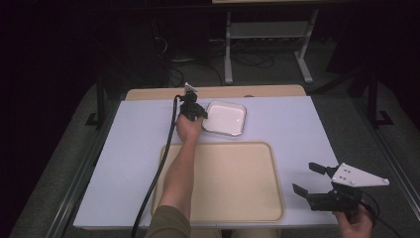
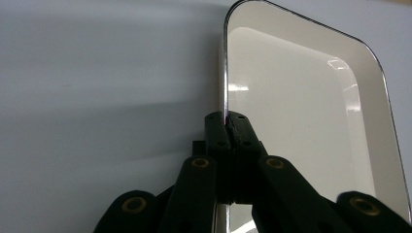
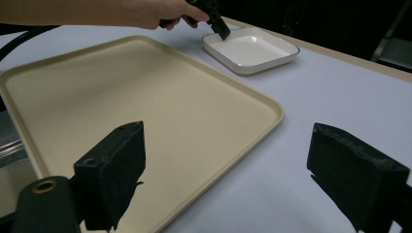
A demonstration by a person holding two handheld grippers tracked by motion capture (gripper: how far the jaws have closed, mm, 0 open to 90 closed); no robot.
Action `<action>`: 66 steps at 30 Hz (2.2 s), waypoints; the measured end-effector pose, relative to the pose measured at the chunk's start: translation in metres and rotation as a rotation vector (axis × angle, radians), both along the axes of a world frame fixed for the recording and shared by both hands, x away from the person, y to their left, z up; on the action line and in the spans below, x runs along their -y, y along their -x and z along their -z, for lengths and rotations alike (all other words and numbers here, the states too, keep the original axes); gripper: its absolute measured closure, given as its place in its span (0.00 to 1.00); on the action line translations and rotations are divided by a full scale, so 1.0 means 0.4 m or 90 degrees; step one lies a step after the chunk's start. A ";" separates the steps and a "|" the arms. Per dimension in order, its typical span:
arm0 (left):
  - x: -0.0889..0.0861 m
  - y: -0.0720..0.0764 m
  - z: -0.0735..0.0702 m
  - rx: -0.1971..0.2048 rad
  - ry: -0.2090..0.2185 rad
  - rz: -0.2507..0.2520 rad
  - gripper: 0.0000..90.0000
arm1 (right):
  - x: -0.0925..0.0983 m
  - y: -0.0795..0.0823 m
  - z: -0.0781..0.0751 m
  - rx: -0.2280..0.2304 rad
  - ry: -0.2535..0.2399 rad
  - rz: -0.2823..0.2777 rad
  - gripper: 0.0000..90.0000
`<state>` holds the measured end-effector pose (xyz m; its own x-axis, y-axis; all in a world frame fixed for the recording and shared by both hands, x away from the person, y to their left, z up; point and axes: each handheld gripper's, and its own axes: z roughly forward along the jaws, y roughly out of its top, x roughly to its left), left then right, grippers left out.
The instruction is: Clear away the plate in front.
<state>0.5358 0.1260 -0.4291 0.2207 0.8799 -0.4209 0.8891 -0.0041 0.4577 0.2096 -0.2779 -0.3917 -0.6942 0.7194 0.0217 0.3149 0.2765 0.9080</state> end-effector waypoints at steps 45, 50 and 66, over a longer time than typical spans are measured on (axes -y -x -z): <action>-0.091 0.136 -0.162 0.076 0.094 0.022 0.98 | -0.014 0.007 -0.004 0.004 0.000 -0.003 0.14; -0.093 0.151 -0.163 0.077 0.101 0.027 0.98 | -0.015 0.008 -0.004 0.003 0.004 -0.005 0.14; -0.162 0.235 -0.155 0.083 0.113 0.040 0.98 | -0.021 0.010 -0.004 0.003 0.006 -0.007 0.14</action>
<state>0.4420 0.1906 -0.3669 0.3356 0.7774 -0.5320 0.8226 0.0334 0.5677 0.2058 -0.2694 -0.3902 -0.7016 0.7124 0.0116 0.3082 0.2887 0.9065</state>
